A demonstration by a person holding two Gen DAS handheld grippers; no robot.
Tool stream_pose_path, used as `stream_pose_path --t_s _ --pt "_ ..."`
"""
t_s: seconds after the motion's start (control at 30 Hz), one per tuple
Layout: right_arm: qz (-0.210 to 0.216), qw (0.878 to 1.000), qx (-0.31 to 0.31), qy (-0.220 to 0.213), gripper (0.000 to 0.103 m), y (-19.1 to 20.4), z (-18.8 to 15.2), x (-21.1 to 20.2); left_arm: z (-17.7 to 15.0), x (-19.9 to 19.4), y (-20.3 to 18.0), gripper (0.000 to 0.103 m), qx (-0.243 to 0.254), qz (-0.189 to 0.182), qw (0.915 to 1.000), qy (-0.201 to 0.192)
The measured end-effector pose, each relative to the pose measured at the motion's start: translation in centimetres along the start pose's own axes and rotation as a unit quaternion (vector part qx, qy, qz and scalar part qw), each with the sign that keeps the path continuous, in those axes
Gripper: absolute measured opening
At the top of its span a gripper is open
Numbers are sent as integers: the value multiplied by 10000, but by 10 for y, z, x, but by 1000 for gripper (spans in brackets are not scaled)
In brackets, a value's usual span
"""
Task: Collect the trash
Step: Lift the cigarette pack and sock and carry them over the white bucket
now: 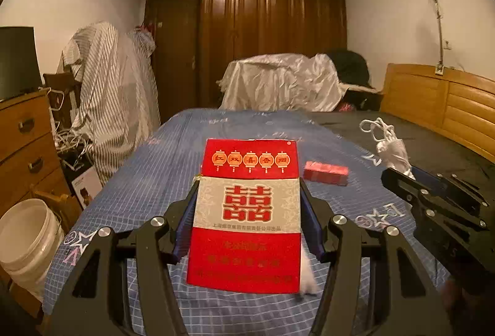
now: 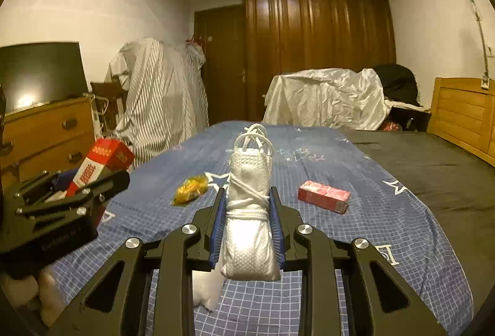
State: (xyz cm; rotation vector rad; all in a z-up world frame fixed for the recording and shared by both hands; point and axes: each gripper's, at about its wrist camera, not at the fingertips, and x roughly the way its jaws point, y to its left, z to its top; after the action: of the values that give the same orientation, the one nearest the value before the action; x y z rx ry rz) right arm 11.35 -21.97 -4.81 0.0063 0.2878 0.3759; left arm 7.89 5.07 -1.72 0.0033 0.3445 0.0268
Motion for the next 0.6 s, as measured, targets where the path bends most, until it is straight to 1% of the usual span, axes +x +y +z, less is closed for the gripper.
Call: stream_pose_path --t_s 0.27,0.47,0.6 --pt "-57 9999 97 -85 28 -12 -1 -34 2 -21 -10 56 0 -132 9998 -163" --pt "-62 9998 132 -139 28 -11 -6 -51 -1 -32 -16 56 35 -183 9996 -205" --pt "-30 9998 131 -133 28 -12 -4 -53 -3 -33 -15 56 47 -188 9996 -191"
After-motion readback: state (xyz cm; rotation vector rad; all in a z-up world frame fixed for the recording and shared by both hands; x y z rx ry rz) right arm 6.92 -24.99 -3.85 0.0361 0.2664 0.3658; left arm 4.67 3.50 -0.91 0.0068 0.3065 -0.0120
